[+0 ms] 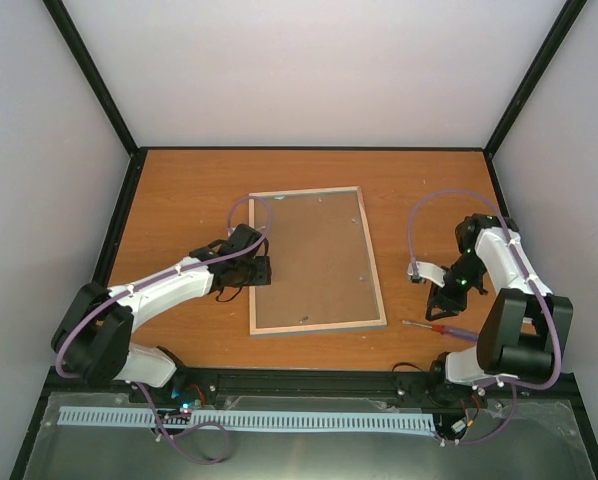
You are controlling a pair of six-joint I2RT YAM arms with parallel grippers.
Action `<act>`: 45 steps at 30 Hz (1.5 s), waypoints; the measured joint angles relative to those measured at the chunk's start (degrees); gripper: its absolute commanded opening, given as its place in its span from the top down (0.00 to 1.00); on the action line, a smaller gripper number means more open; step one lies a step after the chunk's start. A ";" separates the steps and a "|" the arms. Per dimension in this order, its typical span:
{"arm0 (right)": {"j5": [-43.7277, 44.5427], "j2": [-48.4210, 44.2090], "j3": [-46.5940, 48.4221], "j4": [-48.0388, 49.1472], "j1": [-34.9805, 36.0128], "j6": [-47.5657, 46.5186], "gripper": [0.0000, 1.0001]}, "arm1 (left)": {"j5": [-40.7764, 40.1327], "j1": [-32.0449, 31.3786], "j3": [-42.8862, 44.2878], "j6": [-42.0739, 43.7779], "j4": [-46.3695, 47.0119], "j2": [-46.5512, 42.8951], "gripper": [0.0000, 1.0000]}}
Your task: Take the photo out of the frame
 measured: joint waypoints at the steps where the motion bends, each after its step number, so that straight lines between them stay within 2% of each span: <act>1: 0.15 0.13 -0.28 0.37 0.00 0.02 0.60 | 0.09 0.00 -0.04 0.00 0.07 0.02 0.40; 8: 0.94 1.84 -2.32 4.31 0.00 0.76 0.61 | 0.63 0.00 -0.28 0.02 0.94 0.09 0.40; 11: 0.96 2.12 -2.45 6.19 0.00 1.64 0.65 | 0.63 0.00 -0.35 0.02 1.14 0.13 0.40; 16: 1.53 2.27 -2.23 11.67 1.55 7.80 0.69 | 0.57 0.00 -0.35 -0.02 1.11 0.13 0.38; 20: 0.28 1.01 -1.70 15.98 9.07 14.05 0.69 | 0.20 0.00 -0.33 -0.04 1.05 0.13 0.37; 26: -0.87 -5.88 -2.62 23.71 28.89 22.36 0.69 | -0.02 0.00 -0.33 -0.85 0.35 -0.15 0.34; 30: 2.38 -4.83 -3.39 30.84 35.78 30.42 0.69 | -1.20 0.00 -0.31 -3.15 -1.70 -0.35 0.37; 38: 14.34 8.55 3.23 43.80 36.09 49.22 0.69 | -4.72 0.83 0.81 -8.63 -4.52 1.73 0.46; 45: 19.93 14.21 4.31 47.52 36.09 57.68 0.70 | -5.77 2.38 1.79 -10.49 -4.50 6.95 0.59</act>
